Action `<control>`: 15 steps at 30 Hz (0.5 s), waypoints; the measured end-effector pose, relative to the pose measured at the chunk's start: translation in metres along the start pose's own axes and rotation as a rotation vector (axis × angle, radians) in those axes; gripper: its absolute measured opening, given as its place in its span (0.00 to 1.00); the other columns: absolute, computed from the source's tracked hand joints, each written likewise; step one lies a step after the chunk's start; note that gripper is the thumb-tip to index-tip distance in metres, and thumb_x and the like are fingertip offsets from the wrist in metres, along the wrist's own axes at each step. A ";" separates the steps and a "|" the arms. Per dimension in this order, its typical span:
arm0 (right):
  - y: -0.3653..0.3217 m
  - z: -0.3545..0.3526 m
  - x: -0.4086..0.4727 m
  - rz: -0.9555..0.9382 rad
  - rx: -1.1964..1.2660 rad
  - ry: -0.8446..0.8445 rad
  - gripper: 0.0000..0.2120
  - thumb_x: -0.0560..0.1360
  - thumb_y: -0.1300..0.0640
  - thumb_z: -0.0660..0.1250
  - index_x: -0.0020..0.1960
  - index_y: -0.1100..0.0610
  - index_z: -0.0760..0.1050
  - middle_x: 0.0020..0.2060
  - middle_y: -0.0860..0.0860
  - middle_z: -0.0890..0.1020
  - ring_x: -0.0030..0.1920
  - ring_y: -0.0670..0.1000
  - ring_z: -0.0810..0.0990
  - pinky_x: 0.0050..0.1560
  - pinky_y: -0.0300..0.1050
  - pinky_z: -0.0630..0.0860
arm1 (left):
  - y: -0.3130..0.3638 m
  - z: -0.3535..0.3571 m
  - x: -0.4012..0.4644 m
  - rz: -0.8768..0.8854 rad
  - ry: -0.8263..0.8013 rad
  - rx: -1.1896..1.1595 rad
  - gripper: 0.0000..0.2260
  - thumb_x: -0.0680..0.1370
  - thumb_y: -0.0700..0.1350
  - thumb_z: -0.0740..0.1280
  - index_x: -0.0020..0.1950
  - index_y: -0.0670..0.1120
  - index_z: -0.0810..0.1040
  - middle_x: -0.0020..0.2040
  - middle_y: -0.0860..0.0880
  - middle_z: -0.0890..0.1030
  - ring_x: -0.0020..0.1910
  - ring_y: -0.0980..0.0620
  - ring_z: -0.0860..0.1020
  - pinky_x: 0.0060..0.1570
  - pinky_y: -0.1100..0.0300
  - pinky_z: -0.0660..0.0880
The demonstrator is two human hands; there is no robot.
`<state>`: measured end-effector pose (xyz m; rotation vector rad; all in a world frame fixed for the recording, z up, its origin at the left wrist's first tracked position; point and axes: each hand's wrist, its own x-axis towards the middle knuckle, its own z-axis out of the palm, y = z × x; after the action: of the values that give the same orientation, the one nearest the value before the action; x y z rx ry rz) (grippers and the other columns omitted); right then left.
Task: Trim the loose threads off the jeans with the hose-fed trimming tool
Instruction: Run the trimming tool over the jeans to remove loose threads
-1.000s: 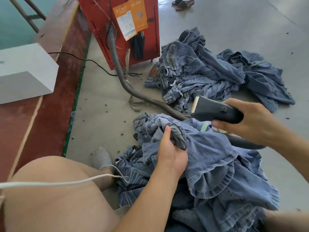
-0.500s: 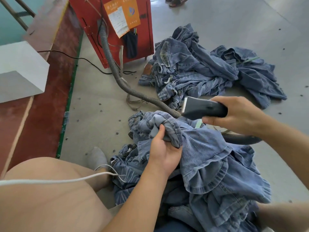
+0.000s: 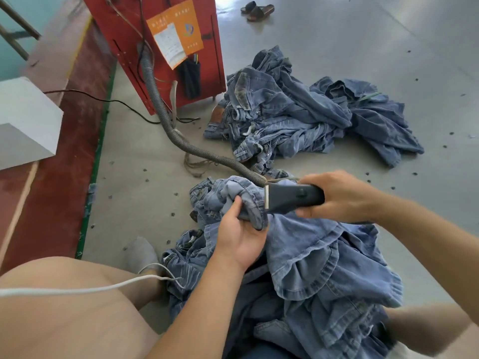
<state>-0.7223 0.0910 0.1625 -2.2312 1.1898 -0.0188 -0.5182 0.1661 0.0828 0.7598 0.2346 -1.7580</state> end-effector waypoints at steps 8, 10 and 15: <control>-0.003 -0.006 0.006 0.091 0.099 0.369 0.16 0.72 0.35 0.74 0.50 0.44 0.76 0.37 0.41 0.81 0.38 0.39 0.78 0.37 0.39 0.71 | -0.022 0.002 -0.010 0.156 0.026 0.583 0.15 0.83 0.46 0.67 0.71 0.49 0.76 0.61 0.51 0.85 0.60 0.52 0.83 0.57 0.56 0.81; 0.005 -0.014 0.001 0.134 0.126 0.353 0.15 0.72 0.37 0.74 0.50 0.43 0.75 0.37 0.43 0.81 0.38 0.43 0.79 0.39 0.45 0.74 | -0.024 0.001 -0.013 0.381 0.098 0.891 0.20 0.79 0.50 0.74 0.69 0.56 0.73 0.58 0.62 0.84 0.58 0.61 0.82 0.58 0.62 0.79; 0.010 -0.012 -0.004 0.127 0.142 0.247 0.11 0.71 0.42 0.77 0.46 0.43 0.78 0.35 0.42 0.81 0.36 0.44 0.80 0.40 0.48 0.78 | -0.017 -0.002 -0.011 0.738 0.244 1.123 0.05 0.78 0.50 0.74 0.52 0.58 0.80 0.54 0.51 0.83 0.57 0.51 0.81 0.60 0.51 0.78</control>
<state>-0.7353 0.0838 0.1687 -2.0695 1.4125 -0.3262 -0.5313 0.1812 0.0840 1.5958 -0.8567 -0.9653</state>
